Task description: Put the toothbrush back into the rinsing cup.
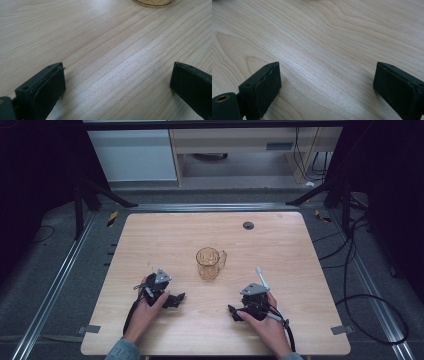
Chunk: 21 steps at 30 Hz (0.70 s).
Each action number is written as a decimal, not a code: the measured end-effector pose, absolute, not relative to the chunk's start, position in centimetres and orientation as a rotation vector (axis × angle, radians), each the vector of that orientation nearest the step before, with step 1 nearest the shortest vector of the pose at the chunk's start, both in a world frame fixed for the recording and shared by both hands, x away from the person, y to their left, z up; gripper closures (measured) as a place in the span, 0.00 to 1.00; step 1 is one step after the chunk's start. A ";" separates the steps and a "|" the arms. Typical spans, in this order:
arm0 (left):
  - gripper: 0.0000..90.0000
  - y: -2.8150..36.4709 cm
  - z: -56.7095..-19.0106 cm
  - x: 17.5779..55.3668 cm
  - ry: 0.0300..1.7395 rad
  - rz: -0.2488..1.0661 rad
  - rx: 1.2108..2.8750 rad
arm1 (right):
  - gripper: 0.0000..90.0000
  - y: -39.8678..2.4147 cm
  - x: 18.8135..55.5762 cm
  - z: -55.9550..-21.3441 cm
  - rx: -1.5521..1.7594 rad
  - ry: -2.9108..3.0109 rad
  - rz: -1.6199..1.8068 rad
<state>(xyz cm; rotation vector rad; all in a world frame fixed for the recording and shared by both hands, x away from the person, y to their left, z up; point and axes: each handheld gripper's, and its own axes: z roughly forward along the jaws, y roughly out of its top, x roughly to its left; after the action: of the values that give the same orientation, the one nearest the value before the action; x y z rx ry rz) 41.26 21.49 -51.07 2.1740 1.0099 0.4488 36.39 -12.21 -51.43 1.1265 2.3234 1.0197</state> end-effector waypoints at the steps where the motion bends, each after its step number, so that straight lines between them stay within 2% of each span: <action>1: 0.00 21.5 -51.1 41.3 1.010 0.449 2.174 | 0.09 -12.2 36.4 -51.4 1.127 2.324 1.020; 12: 0.00 21.5 -51.1 41.2 1.014 0.451 2.173 | 0.17 -12.6 36.0 -50.6 1.121 2.324 1.013; 17: 0.00 21.5 -51.1 41.2 1.015 0.451 2.171 | 0.21 -13.3 35.5 -48.2 1.101 2.319 0.909; 21: 0.00 21.5 -51.1 41.2 1.015 0.451 2.171 | 0.28 -14.9 34.8 -44.7 1.070 2.297 0.822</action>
<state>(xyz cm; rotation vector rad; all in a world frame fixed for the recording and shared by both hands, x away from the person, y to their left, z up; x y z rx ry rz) 41.21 21.45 -51.07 2.1710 1.0151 0.4506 34.84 -14.94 -44.74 1.0702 2.2966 0.8225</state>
